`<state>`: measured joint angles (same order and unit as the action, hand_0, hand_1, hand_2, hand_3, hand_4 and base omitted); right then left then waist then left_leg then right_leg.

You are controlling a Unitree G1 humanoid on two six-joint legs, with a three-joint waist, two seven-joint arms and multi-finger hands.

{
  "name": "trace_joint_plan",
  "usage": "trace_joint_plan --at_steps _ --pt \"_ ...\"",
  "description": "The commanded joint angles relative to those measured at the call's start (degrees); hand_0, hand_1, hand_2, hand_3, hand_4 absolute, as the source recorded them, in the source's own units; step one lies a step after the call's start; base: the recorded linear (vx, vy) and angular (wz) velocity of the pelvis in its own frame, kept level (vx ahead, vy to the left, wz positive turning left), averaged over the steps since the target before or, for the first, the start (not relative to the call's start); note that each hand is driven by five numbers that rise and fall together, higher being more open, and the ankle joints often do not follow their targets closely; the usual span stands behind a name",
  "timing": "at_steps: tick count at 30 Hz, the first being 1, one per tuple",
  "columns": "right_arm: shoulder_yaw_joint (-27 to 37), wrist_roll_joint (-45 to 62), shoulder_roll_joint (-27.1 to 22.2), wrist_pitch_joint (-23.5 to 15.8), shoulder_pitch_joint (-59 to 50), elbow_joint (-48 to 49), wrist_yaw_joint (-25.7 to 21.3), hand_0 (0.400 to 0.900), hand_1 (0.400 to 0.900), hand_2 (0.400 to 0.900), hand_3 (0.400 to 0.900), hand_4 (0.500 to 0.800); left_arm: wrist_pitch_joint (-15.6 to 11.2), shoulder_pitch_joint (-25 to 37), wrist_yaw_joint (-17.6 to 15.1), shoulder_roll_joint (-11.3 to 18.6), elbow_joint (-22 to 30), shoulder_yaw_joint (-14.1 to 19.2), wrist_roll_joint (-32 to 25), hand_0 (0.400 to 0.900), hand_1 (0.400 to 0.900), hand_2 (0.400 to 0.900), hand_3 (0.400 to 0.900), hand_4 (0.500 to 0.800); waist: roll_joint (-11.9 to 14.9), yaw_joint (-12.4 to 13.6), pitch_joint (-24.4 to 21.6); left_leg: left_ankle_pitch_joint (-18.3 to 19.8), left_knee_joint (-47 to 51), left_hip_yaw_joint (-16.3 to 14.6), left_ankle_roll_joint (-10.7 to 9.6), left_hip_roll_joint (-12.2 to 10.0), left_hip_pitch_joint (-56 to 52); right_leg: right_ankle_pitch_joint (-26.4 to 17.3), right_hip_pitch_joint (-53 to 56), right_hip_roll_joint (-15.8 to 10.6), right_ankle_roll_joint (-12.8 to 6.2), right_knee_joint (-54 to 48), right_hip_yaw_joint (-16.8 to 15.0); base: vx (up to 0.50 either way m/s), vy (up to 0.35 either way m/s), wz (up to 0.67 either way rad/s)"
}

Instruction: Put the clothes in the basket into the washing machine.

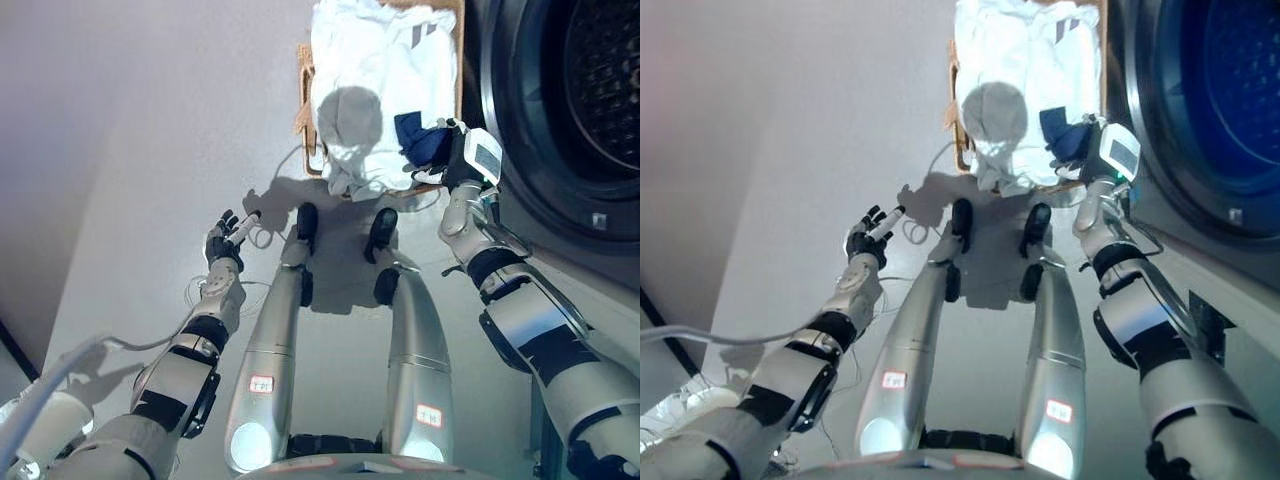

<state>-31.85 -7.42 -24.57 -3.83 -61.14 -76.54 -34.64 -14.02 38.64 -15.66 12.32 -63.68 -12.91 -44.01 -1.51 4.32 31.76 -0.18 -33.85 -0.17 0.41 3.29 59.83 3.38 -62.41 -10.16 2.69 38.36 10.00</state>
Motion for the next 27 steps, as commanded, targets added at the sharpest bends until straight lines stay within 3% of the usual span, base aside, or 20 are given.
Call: trace_joint_plan --at_steps 1,8,9,10,22,27 --pt "-0.72 0.09 -3.52 1.25 2.11 -2.06 2.45 0.9 0.9 0.9 0.9 0.8 -2.04 -3.08 -0.11 -0.17 1.45 -0.45 -2.32 0.9 0.9 0.9 0.9 0.8 -4.48 -0.3 -1.96 7.21 -4.39 -1.16 0.13 1.58 1.84 7.33 -3.83 -0.14 -5.17 8.27 -3.29 -0.01 -0.007 0.06" --pt "-0.21 1.3 -4.46 1.86 1.65 -3.52 4.48 0.9 0.9 0.9 0.9 0.8 -1.7 -3.61 0.42 -0.42 0.45 -0.35 -2.92 0.9 0.9 0.9 0.9 0.8 -4.5 0.46 -3.33 7.16 -7.02 -1.43 0.39 2.11 6.56 7.71 -9.66 -0.51 -5.03 11.47 -4.41 0.01 -0.005 0.06" --pt "-0.25 1.17 -4.48 1.78 1.81 -3.24 4.27 0.525 0.525 0.525 0.525 0.575 -1.64 -3.59 0.26 -0.53 0.07 -0.24 -2.88 0.9 0.9 0.9 0.9 0.8 -4.37 0.38 -3.51 7.08 -6.71 -1.49 0.37 2.12 6.51 7.67 -9.78 -0.56 -5.05 11.4 -4.5 0.0 0.0 0.0" --pt "-0.24 1.12 -4.45 1.7 1.99 -2.93 4.17 0.4 0.4 0.4 0.4 0.5 -1.69 -3.62 0.17 -0.6 -0.17 -0.12 -2.7 0.9 0.9 0.9 0.9 0.8 -4.2 0.3 -3.72 6.93 -6.46 -1.49 0.3 2.21 6.39 7.64 -9.75 -0.6 -5.05 11.3 -4.49 0.0 0.0 0.0" --pt "1.82 2.67 -6.24 0.71 1.98 -1.54 0.53 0.4 0.4 0.4 0.4 0.5 -2.4 -3.52 -1.12 -0.16 -1.22 0.66 -2.24 0.9 0.9 0.9 0.9 0.8 -3.09 -0.15 -5.32 6.49 -4.49 -1.16 -0.03 2.29 3.86 6.72 -7.36 -0.38 -5.36 9.47 -4.88 0.0 0.001 0.0" --pt "4.79 7.06 -9.43 -2.92 0.35 9.3 -4.3 0.4 0.4 0.4 0.4 0.5 -3.68 -5.26 -2.43 0.13 2.21 1.5 -2.7 0.9 0.9 0.9 0.9 0.8 -1.64 -1.36 -4.93 6.59 -2.49 -1.43 -0.15 1.89 0.54 6.29 -4.08 0.45 -5.65 7.39 -5.21 0.01 0.026 -0.14"
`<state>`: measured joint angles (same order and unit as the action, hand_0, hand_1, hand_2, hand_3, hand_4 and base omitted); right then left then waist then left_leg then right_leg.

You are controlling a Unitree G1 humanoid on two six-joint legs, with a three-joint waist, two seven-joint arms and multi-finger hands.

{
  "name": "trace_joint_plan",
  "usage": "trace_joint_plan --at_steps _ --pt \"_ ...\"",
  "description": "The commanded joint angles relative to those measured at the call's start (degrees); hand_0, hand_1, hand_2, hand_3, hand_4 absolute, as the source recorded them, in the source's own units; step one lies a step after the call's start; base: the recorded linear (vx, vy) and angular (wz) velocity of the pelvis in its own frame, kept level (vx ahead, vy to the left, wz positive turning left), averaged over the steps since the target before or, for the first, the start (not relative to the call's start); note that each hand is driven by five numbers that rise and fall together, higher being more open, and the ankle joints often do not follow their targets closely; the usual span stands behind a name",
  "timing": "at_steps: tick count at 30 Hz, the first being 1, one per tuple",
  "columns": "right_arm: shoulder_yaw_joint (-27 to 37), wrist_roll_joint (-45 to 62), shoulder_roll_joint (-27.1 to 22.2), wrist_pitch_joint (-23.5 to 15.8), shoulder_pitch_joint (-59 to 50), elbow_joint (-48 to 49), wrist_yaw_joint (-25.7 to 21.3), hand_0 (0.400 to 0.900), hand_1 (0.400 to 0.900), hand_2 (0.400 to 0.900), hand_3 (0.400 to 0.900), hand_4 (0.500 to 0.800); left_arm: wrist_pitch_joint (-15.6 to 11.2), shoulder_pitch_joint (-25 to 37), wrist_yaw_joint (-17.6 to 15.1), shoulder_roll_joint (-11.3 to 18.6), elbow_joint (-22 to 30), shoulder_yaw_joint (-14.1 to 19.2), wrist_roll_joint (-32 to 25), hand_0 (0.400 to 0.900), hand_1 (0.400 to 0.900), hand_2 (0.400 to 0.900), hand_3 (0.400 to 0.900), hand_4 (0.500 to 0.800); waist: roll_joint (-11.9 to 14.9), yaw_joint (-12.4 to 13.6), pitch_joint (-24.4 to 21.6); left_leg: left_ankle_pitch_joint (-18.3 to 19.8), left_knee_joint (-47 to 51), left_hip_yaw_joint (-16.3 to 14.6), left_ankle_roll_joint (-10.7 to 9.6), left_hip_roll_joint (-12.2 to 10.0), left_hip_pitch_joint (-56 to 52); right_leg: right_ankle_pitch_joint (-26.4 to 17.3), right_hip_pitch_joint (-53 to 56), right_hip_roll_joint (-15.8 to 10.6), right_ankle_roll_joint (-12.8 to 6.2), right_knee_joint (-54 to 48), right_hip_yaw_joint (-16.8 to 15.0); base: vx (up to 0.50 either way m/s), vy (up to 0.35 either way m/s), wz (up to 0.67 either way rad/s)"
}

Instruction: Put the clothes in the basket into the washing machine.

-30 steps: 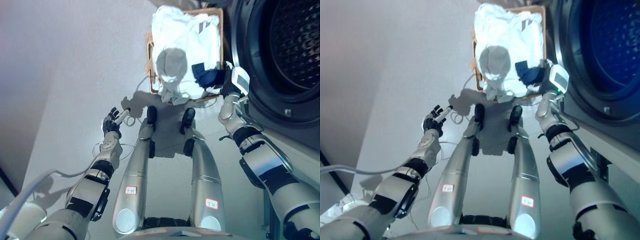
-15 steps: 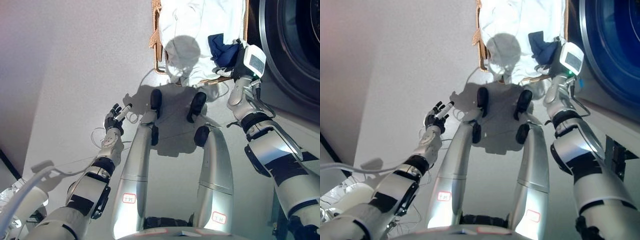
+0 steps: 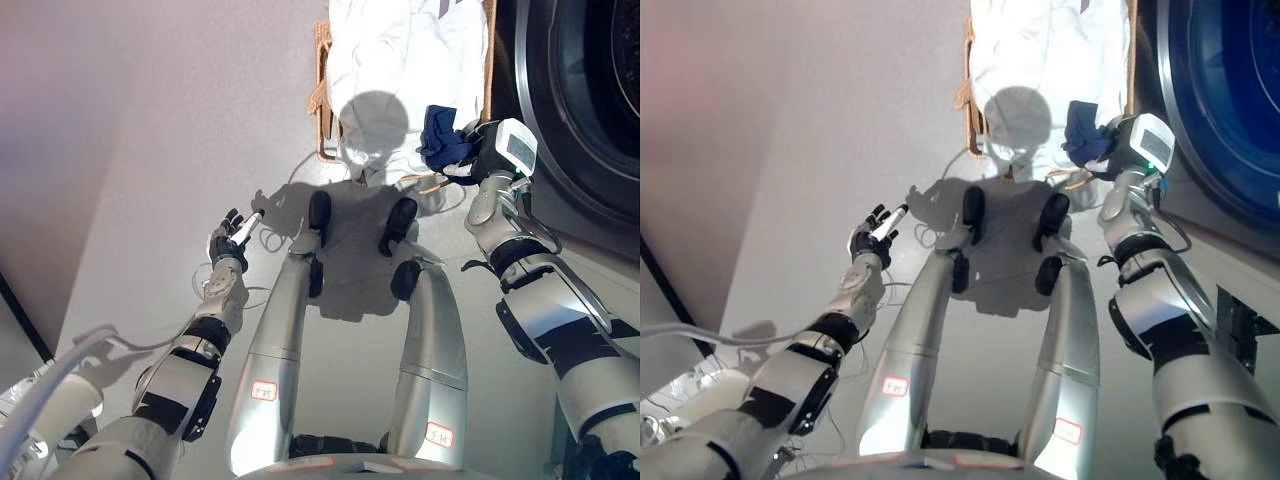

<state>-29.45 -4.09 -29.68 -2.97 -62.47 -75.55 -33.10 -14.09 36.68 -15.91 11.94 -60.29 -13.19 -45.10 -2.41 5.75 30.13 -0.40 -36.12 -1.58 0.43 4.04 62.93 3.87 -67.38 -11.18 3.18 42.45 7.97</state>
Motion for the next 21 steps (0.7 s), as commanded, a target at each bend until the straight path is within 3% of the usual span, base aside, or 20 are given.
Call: trace_joint_plan --at_steps 1,5,8,14,16,17,21 --pt "3.02 4.16 -4.6 -4.67 1.87 10.72 -6.2 0.4 0.4 0.4 0.4 0.5 -3.73 -3.5 -2.36 0.39 -0.81 2.11 -1.55 0.9 0.9 0.9 0.9 0.8 -0.4 -3.19 -3.63 6.74 0.07 -0.09 -0.16 1.11 -2.51 5.66 0.76 1.54 -6.17 3.0 -3.38 0.01 0.028 -0.17" --pt "5.65 6.23 -6.29 -6.78 1.8 18.63 -8.24 0.4 0.4 0.4 0.4 0.5 -3.7 -4.51 -2.32 0.33 -0.65 3.09 -2.27 0.9 0.9 0.9 0.9 0.8 0.49 -4.1 -3.82 6.82 0.92 -0.05 -0.19 0.94 -3.56 5.53 1.94 1.77 -6.26 1.79 -3.44 0.0 0.019 -0.11" --pt "12.67 14.22 -5.24 -11.27 2.67 26.92 -9.16 0.4 0.4 0.4 0.4 0.5 -3.34 -4.99 -2.68 -0.14 -1.35 4.93 -3.75 0.9 0.9 0.9 0.9 0.8 1.13 -5.36 -3.39 7.15 2.2 -0.04 -0.21 0.61 -5.72 5.38 4.26 2.23 -6.45 0.25 -3.5 0.01 0.021 -0.13" --pt "26.1 35.32 3.36 -24.18 6.02 35.87 -8.36 0.4 0.4 0.4 0.4 0.5 -2.45 -5.73 -3.05 -0.76 -2.73 6.83 -6.26 0.9 0.9 0.9 0.9 0.8 1.43 -6.9 -3.01 7.69 3.25 -0.45 -0.09 0.26 -8.35 5.43 6.81 2.85 -6.51 -1.28 -4.14 0.02 0.032 -0.13" --pt "28.78 38.23 5.34 -26.86 6.74 38.22 -8.82 0.4 0.4 0.4 0.4 0.5 -2.25 -5.83 -3.47 -0.86 -2.47 7.48 -6.91 0.9 0.9 0.9 0.9 0.8 1.4 -7.38 -3.13 7.57 3.29 -0.53 -0.04 0.29 -8.27 5.16 6.68 2.93 -6.48 -1.44 -4.48 0.01 0.035 -0.08" --pt "28.88 38.23 5.46 -26.91 6.94 38.38 -8.81 0.4 0.4 0.4 0.4 0.5 -2.23 -5.9 -3.49 -0.75 -2.43 7.41 -6.91 0.9 0.9 0.9 0.9 0.8 1.51 -7.33 -3.11 7.57 3.3 -0.53 -0.04 0.27 -8.36 5.15 6.78 2.94 -6.48 -1.47 -4.49 0.03 0.024 -0.1" --pt "36.24 48.05 8.91 -33.52 4.54 34.49 -12.3 0.4 0.4 0.4 0.4 0.5 -1.73 -5.5 -4.16 -1.1 -3.29 7.58 -7.62 0.9 0.9 0.9 0.9 0.8 0.77 -7.49 -3.02 8.11 4.14 -0.6 0.01 0.1 -10.12 5.14 8.85 3.17 -6.58 -2.88 -4.34 0.03 0.011 -0.06"
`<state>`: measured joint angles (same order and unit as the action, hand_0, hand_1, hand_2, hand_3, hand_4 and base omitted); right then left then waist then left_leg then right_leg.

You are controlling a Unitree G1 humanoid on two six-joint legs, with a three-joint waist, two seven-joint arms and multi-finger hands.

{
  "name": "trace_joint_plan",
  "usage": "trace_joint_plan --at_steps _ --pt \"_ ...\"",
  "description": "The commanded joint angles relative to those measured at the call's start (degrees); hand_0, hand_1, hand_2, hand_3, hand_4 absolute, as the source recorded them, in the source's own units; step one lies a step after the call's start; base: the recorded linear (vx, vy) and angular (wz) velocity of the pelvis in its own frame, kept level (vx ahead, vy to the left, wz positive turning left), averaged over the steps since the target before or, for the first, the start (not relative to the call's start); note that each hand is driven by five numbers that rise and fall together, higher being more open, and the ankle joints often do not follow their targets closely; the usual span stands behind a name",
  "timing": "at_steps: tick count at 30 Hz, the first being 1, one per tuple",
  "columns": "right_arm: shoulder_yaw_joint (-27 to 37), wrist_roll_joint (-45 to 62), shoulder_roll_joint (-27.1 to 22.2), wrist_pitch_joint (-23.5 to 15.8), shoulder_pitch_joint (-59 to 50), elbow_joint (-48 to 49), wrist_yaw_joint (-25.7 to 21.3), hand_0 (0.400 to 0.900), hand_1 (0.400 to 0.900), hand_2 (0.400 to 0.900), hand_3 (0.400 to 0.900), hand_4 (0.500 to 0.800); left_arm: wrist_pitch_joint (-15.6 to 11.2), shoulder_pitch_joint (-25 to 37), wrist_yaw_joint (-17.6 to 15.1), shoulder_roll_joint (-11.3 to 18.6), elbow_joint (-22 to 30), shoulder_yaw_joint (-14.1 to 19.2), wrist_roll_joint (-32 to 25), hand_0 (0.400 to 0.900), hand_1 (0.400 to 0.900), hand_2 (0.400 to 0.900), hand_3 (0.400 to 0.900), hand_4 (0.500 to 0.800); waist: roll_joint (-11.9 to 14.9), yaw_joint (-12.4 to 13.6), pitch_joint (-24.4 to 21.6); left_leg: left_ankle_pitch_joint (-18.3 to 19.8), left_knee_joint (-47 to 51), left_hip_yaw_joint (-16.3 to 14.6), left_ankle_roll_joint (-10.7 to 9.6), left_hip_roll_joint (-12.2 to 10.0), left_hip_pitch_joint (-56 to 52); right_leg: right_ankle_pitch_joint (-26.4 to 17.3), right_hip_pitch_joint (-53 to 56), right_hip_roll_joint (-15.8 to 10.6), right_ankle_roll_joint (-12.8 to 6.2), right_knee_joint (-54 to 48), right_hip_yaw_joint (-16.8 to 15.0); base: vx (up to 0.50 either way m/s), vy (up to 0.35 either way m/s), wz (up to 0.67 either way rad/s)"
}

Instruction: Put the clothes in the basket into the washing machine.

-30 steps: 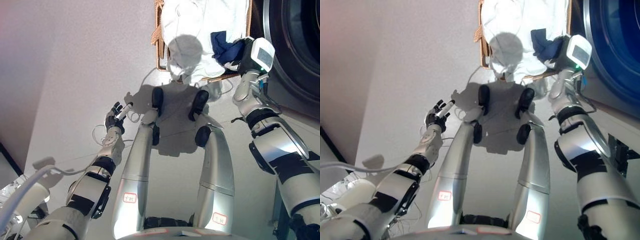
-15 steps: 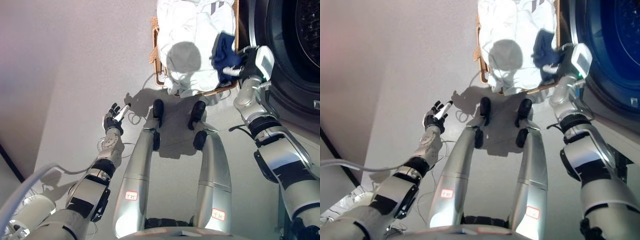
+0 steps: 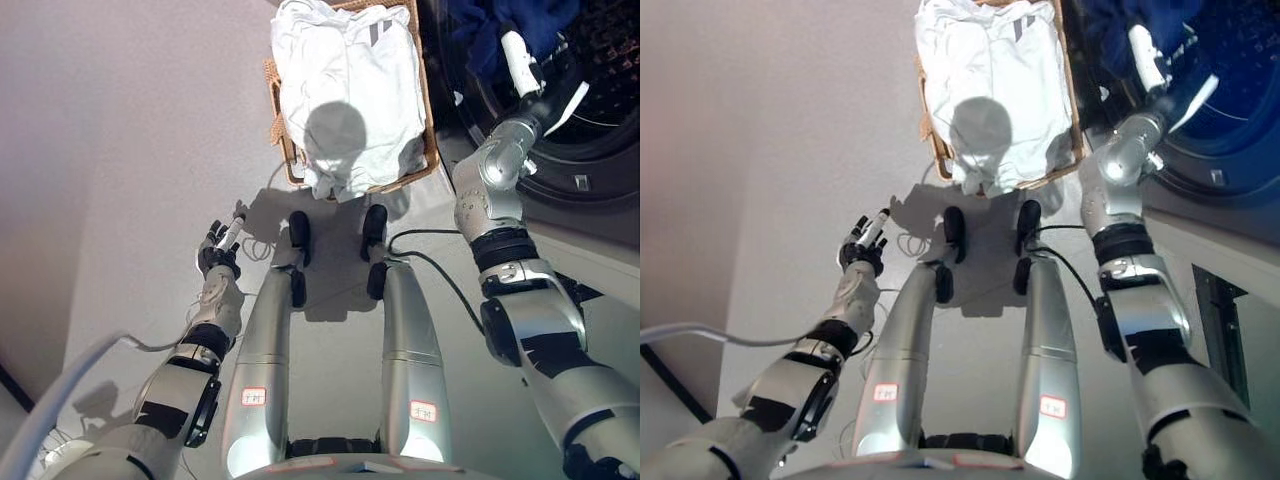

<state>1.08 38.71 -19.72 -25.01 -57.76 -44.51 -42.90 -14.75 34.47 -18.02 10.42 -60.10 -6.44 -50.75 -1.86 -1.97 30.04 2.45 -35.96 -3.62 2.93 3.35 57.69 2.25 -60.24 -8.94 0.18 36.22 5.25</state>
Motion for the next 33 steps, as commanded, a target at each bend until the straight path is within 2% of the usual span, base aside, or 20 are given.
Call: trace_joint_plan --at_steps 1,3,6,10,11,12,16,25,30,31,33 --pt "6.83 9.74 -0.59 -12.37 -2.09 0.98 -1.95 0.4 0.4 0.4 0.4 0.5 -0.84 -2.84 -2.21 0.39 -3.72 0.46 -2.21 0.9 0.9 0.9 0.9 0.8 0.03 0.37 -2.99 5.26 4.13 1.48 -2.5 0.81 -5.17 6.7 1.98 0.97 -3.56 3.13 -1.72 0.0 0.0 0.0" --pt "9.2 17.07 -0.7 -13.69 -5.81 -2.56 -0.22 0.4 0.4 0.4 0.4 0.5 -0.5 -2.48 -2.13 0.33 -3.9 -0.05 -2.53 0.9 0.9 0.9 0.9 0.8 -0.39 0.6 -3.28 4.88 4.32 1.3 -2.5 0.91 -4.9 6.39 1.68 0.96 -3.54 2.95 -1.88 0.0 0.0 0.0" --pt "11.39 24.49 -5.71 -14.6 -11.59 -9.81 1.05 0.4 0.4 0.4 0.4 0.5 -0.01 -3.08 -1.2 0.53 -3.69 -1.24 -2.48 0.9 0.9 0.9 0.9 0.8 -1.37 1.51 -3.66 4.85 4.76 1.09 -2.5 1.06 -5.28 6.49 1.79 0.81 -3.56 2.79 -2.26 0.0 0.0 0.0" --pt "9.46 31.72 -13.79 -10.38 -16.04 -18.42 6.9 0.4 0.4 0.4 0.4 0.5 -0.12 -4.31 0.62 0.5 -2.67 -3.22 -2.27 0.9 0.9 0.9 0.9 0.8 -2.64 3.23 -4.08 4.89 4.41 0.76 -2.51 1.3 -5.46 6.74 1.63 0.46 -3.6 3.51 -2.56 0.01 -0.003 0.02" --pt "8.6 32.77 -14.98 -9.33 -16.47 -19.65 8.42 0.459 0.459 0.459 0.459 0.535 -0.22 -4.51 0.96 0.59 -2.85 -3.44 -2.21 0.9 0.9 0.9 0.9 0.8 -2.81 3.51 -4.22 4.9 4.35 0.66 -2.49 1.26 -5.46 6.71 1.51 0.38 -3.64 3.59 -2.58 0.0 0.0 0.0" --pt "7.83 33.7 -16.19 -8.73 -16.92 -21.07 9.49 0.9 0.9 0.9 0.9 0.8 -0.16 -4.71 1.26 0.52 -3.18 -3.65 -2.27 0.9 0.9 0.9 0.9 0.8 -2.97 3.81 -4.46 4.88 4.38 0.51 -2.49 1.26 -5.53 6.72 1.49 0.3 -3.69 3.66 -2.53 0.0 0.0 0.0" --pt "6.01 36.3 -18.02 -7.97 -17.94 -23.82 12.0 0.9 0.9 0.9 0.9 0.8 0.03 -5.21 1.78 -0.05 -4.17 -4.11 -2.57 0.9 0.9 0.9 0.9 0.8 -3.42 4.41 -5.04 4.76 4.37 0.12 -2.52 1.1 -5.31 6.61 1.22 0.29 -3.78 3.69 -2.68 0.0 0.0 0.0" --pt "4.96 37.01 -15.2 -8.99 -16.86 -23.16 13.62 0.9 0.9 0.9 0.9 0.8 0.39 -5.04 1.16 -1.31 -4.99 -4.27 -2.89 0.9 0.9 0.9 0.9 0.8 -3.21 4.12 -5.94 4.68 4.47 0.05 -2.44 0.95 -5.16 6.28 1.03 0.48 -3.71 3.52 -2.55 0.0 0.0 0.0" --pt "3.18 35.27 -10.61 -8.72 -12.51 -18.17 16.02 0.9 0.9 0.9 0.9 0.8 0.45 -5.38 0.97 -1.41 -4.59 -3.1 -3.02 0.9 0.9 0.9 0.9 0.8 -2.59 3.63 -5.81 4.72 4.47 0.01 -2.37 0.81 -5.67 6.03 1.76 0.56 -3.71 3.19 -2.51 0.0 0.007 -0.03" --pt "2.36 35.19 -7.29 -8.71 -9.38 -15.24 18.08 0.9 0.9 0.9 0.9 0.8 0.68 -5.27 1.04 -1.66 -4.46 -2.38 -3.16 0.9 0.9 0.9 0.9 0.8 -2.28 3.43 -5.55 4.74 4.76 -0.17 -2.38 0.66 -6.15 5.87 2.38 0.62 -3.71 2.8 -2.26 0.01 0.015 -0.07" --pt "1.89 33.65 -3.1 -9.3 -4.48 -10.74 19.01 0.9 0.9 0.9 0.9 0.8 1.0 -5.84 0.95 -1.86 -5.01 -1.23 -3.2 0.9 0.9 0.9 0.9 0.8 -1.71 2.8 -5.49 4.68 5.68 -0.22 -2.41 0.45 -7.53 5.54 3.96 0.82 -3.78 1.74 -1.91 0.02 0.017 -0.11"
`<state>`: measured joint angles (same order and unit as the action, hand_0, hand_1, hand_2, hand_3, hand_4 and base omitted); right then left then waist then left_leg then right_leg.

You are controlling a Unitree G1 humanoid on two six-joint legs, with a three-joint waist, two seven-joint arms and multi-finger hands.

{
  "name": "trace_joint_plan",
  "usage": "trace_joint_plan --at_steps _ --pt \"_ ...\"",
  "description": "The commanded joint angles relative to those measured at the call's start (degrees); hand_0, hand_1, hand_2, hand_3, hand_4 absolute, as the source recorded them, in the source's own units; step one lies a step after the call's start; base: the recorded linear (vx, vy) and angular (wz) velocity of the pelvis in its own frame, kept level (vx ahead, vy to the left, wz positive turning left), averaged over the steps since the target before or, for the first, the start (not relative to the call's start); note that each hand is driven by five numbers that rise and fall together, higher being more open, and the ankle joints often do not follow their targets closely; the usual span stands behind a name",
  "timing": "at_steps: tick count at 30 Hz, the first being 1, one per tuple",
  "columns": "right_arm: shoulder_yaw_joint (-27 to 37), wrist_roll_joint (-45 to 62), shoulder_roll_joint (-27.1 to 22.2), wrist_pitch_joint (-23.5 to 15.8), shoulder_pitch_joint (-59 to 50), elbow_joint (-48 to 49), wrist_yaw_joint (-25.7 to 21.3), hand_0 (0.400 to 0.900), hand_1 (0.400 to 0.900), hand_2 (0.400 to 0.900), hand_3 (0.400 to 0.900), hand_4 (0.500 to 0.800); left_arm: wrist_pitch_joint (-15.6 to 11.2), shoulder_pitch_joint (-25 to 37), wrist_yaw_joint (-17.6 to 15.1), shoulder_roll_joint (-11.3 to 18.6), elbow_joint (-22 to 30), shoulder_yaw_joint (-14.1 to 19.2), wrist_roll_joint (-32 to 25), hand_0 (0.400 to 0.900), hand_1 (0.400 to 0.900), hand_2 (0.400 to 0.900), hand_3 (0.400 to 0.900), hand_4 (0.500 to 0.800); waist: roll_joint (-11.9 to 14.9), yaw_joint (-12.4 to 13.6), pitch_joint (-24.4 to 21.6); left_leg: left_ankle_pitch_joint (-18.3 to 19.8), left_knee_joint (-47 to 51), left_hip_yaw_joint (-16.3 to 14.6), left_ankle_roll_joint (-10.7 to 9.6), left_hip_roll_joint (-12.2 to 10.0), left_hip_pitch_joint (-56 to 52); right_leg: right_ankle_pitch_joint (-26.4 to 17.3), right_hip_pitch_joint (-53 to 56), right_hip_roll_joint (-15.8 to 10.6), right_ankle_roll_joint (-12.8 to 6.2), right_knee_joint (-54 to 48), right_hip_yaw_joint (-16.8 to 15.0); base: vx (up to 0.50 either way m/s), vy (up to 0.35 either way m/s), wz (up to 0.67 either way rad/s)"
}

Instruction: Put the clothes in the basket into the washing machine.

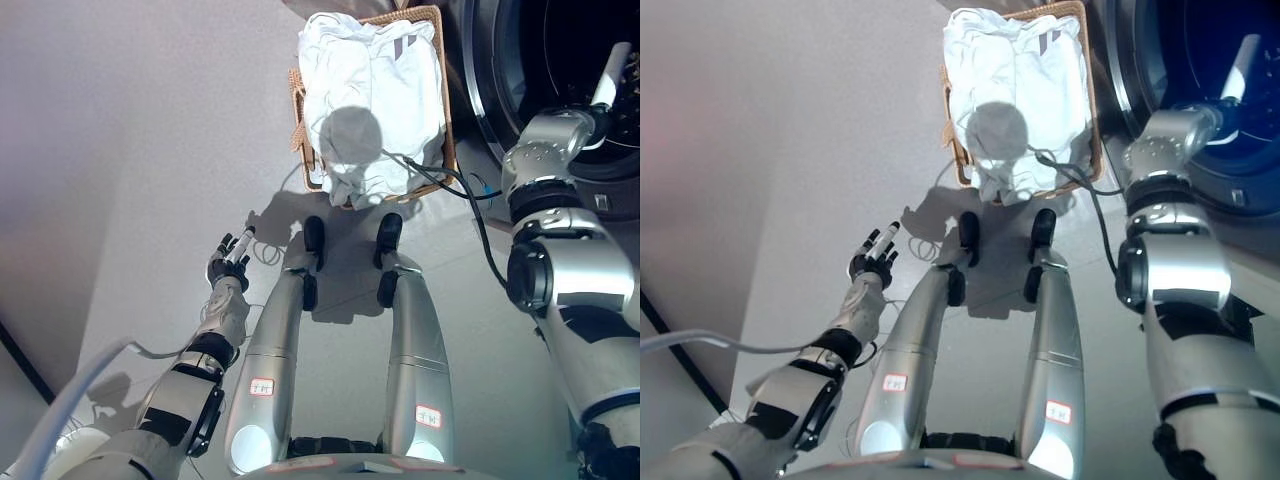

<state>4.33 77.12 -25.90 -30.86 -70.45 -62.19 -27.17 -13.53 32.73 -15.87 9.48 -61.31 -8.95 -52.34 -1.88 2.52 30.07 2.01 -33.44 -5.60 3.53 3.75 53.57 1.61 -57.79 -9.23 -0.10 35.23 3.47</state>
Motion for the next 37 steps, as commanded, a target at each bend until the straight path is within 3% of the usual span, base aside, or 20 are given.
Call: trace_joint_plan --at_steps 1,6,10,16,18,21,23,26,29,33,37 --pt "-1.4 -5.89 5.21 -3.99 10.98 9.66 3.18 0.9 0.9 0.9 0.9 0.8 -0.12 -4.51 -1.16 -0.87 -3.99 1.86 -1.64 0.9 0.9 0.9 0.9 0.8 -1.3 -2.09 -5.54 5.07 3.84 1.83 -3.04 -0.01 -4.61 6.0 2.79 1.37 -3.54 1.89 0.02 0.02 0.015 -0.1" --pt "-4.18 -10.83 14.19 -2.52 26.9 20.79 6.28 0.9 0.9 0.9 0.9 0.8 1.16 -6.61 -0.58 -1.37 -5.3 4.58 -0.23 0.9 0.9 0.9 0.9 0.8 0.23 -3.76 -5.53 5.06 6.74 2.28 -3.19 -0.09 -11.79 4.98 10.41 1.98 -3.8 -1.85 0.84 0.05 0.033 -0.1" --pt "-6.83 -14.41 18.09 2.09 39.71 22.15 9.69 0.9 0.9 0.9 0.9 0.8 2.39 -9.97 1.11 -1.92 -6.47 6.26 2.38 0.9 0.9 0.9 0.9 0.8 1.26 -4.66 -6.01 4.9 10.36 2.69 -3.5 -0.09 -20.44 4.46 19.92 2.6 -4.05 -6.65 1.79 0.08 0.041 -0.09" --pt "-10.33 -33.41 12.38 12.25 50.04 10.89 12.37 0.9 0.9 0.9 0.9 0.8 3.08 -16.07 6.38 -0.16 -9.78 8.72 7.83 0.9 0.9 0.9 0.9 0.8 2.56 -4.81 -9.84 3.48 18.87 3.22 -4.25 -0.16 -34.7 2.86 35.29 4.0 -4.76 -16.25 3.45 0.09 0.024 -0.06" --pt "-11.13 -44.08 10.75 15.06 51.86 4.65 10.14 0.9 0.9 0.9 0.9 0.8 3.51 -17.66 7.22 0.63 -11.69 8.86 12.46 0.9 0.9 0.9 0.9 0.8 2.59 -4.63 -11.56 2.7 22.77 3.67 -4.57 -0.2 -39.42 2.24 40.13 4.6 -5.08 -19.94 3.94 0.08 -0.014 0.04" --pt "-11.71 -56.53 9.53 19.6 54.12 -3.52 7.68 0.9 0.9 0.9 0.9 0.8 4.32 -19.73 7.36 2.24 -13.32 8.9 19.0 0.9 0.9 0.9 0.9 0.8 2.42 -4.11 -14.73 0.99 28.03 4.31 -4.79 -0.27 -44.5 1.47 44.76 5.3 -5.33 -24.08 4.56 0.08 -0.032 0.07" --pt "-13.9 -62.55 9.62 22.42 54.57 -8.86 8.48 0.9 0.9 0.9 0.9 0.8 5.01 -20.52 7.12 2.92 -14.92 7.61 24.72 0.9 0.9 0.9 0.9 0.8 2.62 -3.7 -16.96 0.11 31.1 4.63 -4.63 -0.55 -47.24 1.01 47.76 5.79 -5.34 -27.24 4.92 0.06 -0.053 0.07" --pt "-15.24 -70.41 10.28 25.75 56.83 -13.98 9.18 0.9 0.9 0.9 0.9 0.8 5.95 -22.34 7.08 2.93 -17.26 8.32 29.37 0.9 0.9 0.9 0.9 0.8 2.92 -3.3 -19.65 -1.01 35.44 4.37 -4.68 -0.99 -51.85 -0.27 52.89 6.29 -5.44 -32.58 5.14 0.06 -0.036 -0.01" --pt "-12.93 -71.41 11.21 27.13 59.09 -17.45 9.67 0.9 0.9 0.9 0.9 0.8 5.95 -24.26 6.63 2.06 -18.1 10.53 28.82 0.9 0.9 0.9 0.9 0.8 2.99 -2.92 -21.91 -1.39 38.44 3.87 -4.76 -1.23 -55.19 -1.8 56.9 6.69 -5.88 -37.89 4.93 0.07 -0.026 -0.08" --pt "-8.75 -67.71 12.11 27.62 61.37 -19.49 10.06 0.9 0.9 0.9 0.9 0.8 6.67 -26.06 7.03 1.15 -19.0 11.11 29.87 0.9 0.9 0.9 0.9 0.8 2.77 -3.15 -23.42 -0.46 38.44 3.07 -4.81 -1.6 -58.23 -1.76 60.61 6.94 -5.81 -39.45 4.59 0.08 -0.01 -0.04" --pt "-8.68 -67.68 12.6 27.81 62.22 -20.04 11.12 0.9 0.9 0.9 0.9 0.8 7.53 -27.23 7.54 0.8 -20.06 10.87 32.09 0.9 0.9 0.9 0.9 0.8 2.62 -3.44 -24.68 0.41 38.44 3.07 -4.75 -1.58 -59.89 -1.26 63.03 6.98 -5.72 -40.23 4.77 0.06 -0.003 -0.02"
